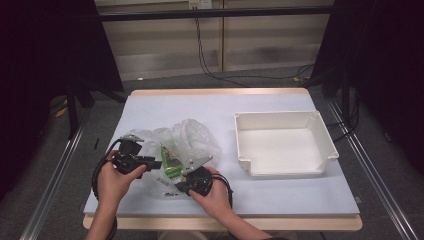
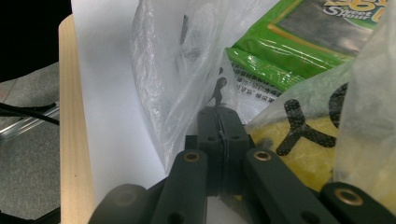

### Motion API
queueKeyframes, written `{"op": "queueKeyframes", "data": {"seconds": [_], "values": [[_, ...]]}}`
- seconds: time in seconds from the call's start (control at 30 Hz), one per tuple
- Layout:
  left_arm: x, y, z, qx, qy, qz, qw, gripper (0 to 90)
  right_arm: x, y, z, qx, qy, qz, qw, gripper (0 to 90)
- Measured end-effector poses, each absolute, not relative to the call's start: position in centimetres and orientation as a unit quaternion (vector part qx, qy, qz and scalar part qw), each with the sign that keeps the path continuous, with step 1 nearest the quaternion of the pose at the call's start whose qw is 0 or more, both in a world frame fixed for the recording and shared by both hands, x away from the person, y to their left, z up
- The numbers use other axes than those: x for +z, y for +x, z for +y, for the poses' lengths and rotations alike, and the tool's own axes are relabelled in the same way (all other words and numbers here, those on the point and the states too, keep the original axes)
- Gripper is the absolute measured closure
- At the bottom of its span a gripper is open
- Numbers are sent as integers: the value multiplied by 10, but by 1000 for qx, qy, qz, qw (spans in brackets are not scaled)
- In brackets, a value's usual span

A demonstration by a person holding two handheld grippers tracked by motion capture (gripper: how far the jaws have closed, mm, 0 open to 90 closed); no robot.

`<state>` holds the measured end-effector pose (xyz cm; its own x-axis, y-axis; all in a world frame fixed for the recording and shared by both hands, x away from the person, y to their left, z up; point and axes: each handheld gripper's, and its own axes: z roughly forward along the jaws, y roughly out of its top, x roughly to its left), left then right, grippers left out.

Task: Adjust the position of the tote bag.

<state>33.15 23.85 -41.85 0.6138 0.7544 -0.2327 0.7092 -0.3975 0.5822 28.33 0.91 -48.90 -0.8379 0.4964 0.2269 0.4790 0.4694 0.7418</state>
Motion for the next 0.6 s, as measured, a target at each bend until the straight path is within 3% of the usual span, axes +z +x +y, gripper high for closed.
{"op": "queueKeyframes", "data": {"seconds": [0.2, 0.33, 0.6], "values": [[-433, 322, 242, 43, 831, 453, 321, 549, -488, 283, 10, 428, 286, 857, 17, 876], [-448, 318, 243, 45, 829, 461, 312, 523, -485, 283, 8, 431, 286, 855, 23, 785], [-465, 313, 242, 37, 829, 455, 323, 491, -471, 289, -2, 441, 284, 850, 45, 715]]}}
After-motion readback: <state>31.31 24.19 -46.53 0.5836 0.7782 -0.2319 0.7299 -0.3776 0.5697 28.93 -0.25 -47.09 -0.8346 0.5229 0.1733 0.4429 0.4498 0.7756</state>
